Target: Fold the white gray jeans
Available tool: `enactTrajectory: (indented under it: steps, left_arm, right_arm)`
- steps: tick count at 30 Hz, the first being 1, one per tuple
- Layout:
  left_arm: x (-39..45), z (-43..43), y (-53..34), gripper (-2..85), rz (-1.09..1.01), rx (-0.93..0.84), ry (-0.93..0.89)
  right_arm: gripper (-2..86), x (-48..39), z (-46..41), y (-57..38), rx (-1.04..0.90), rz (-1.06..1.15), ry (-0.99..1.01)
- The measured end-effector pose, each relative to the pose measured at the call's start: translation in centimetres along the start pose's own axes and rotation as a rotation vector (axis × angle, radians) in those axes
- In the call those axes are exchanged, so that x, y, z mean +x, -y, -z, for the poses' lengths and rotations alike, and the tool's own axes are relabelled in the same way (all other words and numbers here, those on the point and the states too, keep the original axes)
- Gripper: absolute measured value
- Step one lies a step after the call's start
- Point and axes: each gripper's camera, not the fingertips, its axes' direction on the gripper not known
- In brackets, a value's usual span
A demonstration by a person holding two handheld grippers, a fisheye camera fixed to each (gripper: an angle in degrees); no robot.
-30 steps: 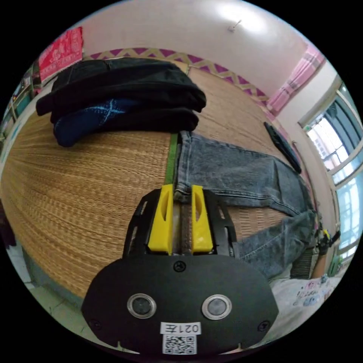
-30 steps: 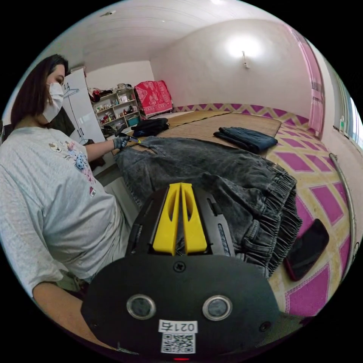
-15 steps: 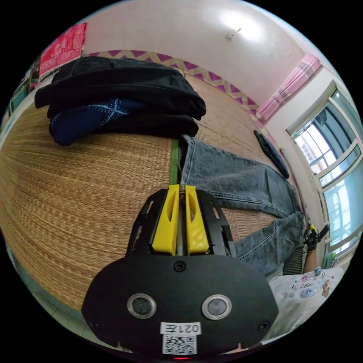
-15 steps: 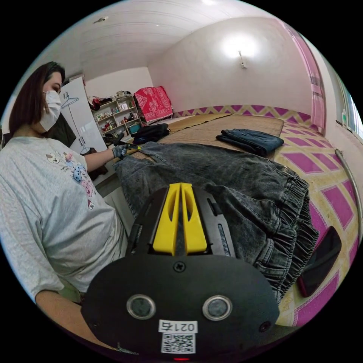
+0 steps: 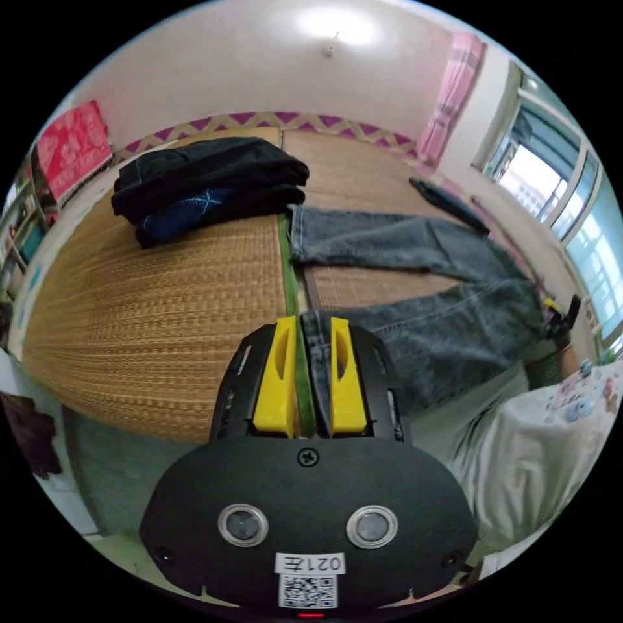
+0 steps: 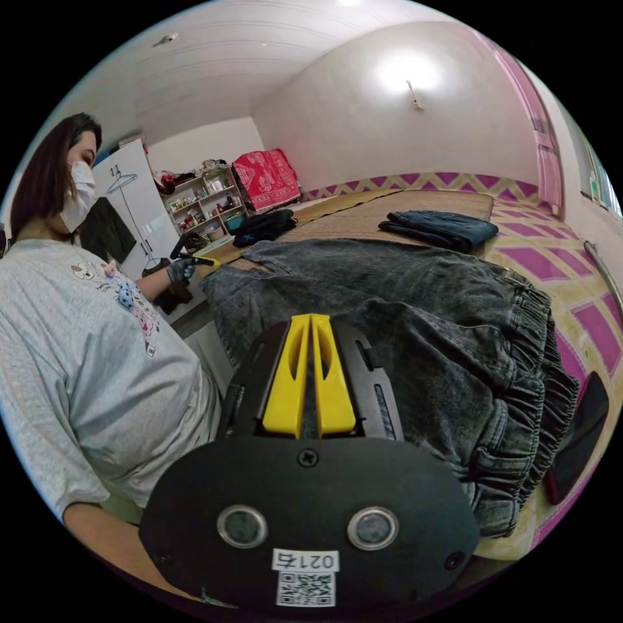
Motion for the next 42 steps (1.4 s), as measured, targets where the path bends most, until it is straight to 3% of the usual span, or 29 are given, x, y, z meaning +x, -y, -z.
enactTrajectory:
  steps: [5, 7, 9, 16, 22, 28, 33, 36, 42]
  left_arm:
    - [2.6, -1.7, 0.5, 8.0, -0.063, -0.022, 0.028]
    - [3.0, -0.7, 0.8, 0.4, -0.080, -0.032, 0.017]
    - [2.8, 0.8, 1.0, -0.4, -0.057, -0.025, -0.028]
    - [3.7, 9.7, 3.6, -0.9, -0.078, 0.161, -0.112]
    - [-0.1, 2.4, 4.9, -1.0, 0.007, -0.086, -0.122]
    - [-2.6, 3.9, 3.3, -0.9, 0.075, -0.019, -0.194]
    - [-5.0, 11.2, -1.0, -0.8, 0.177, 0.147, -0.156]
    - [-4.6, 15.4, -4.9, -0.4, 0.206, 0.228, -0.240]
    - [-1.8, 18.6, -12.6, 5.6, 0.370, 0.230, -0.371]
  right_arm:
    - [-0.9, -0.9, -0.4, 0.3, -0.008, 0.019, 0.018]
    - [-0.9, -1.3, -0.1, 0.2, -0.004, 0.023, 0.018]
    - [-0.9, -1.5, 0.0, 0.0, -0.004, 0.022, 0.010]
    - [-0.9, -1.2, 0.3, -0.3, 0.003, 0.004, -0.092]
    - [-0.8, 0.5, 0.1, -0.5, 0.020, -0.047, -0.086]
    - [-0.8, 0.7, 0.4, -0.4, -0.038, -0.056, -0.125]
    - [-0.6, 2.0, 3.3, -1.3, -0.019, -0.159, -0.246]
    - [-0.3, 2.7, 7.7, -2.7, 0.074, -0.290, -0.405]
    - [5.0, 4.5, 17.5, -7.1, 0.232, -0.600, -0.466]
